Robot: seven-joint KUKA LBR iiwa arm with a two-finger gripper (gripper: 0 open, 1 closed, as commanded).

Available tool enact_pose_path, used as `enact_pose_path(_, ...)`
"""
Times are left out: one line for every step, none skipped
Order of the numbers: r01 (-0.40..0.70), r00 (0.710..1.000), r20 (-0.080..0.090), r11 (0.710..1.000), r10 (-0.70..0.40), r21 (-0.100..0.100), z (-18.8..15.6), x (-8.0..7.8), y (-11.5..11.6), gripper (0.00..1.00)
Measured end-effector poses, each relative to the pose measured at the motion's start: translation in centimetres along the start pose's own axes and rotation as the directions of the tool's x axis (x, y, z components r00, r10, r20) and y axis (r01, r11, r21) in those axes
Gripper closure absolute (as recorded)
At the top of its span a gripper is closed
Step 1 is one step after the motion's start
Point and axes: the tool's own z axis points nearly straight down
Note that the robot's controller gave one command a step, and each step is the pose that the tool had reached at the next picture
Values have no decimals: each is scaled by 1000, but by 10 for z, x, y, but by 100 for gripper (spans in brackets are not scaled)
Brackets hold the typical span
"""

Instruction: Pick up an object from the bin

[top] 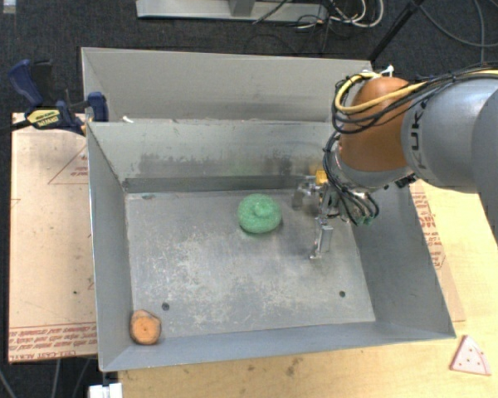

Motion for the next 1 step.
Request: enact_pose_path(-187, 982, 0, 982, 187, 7, 3, -8, 28, 0)
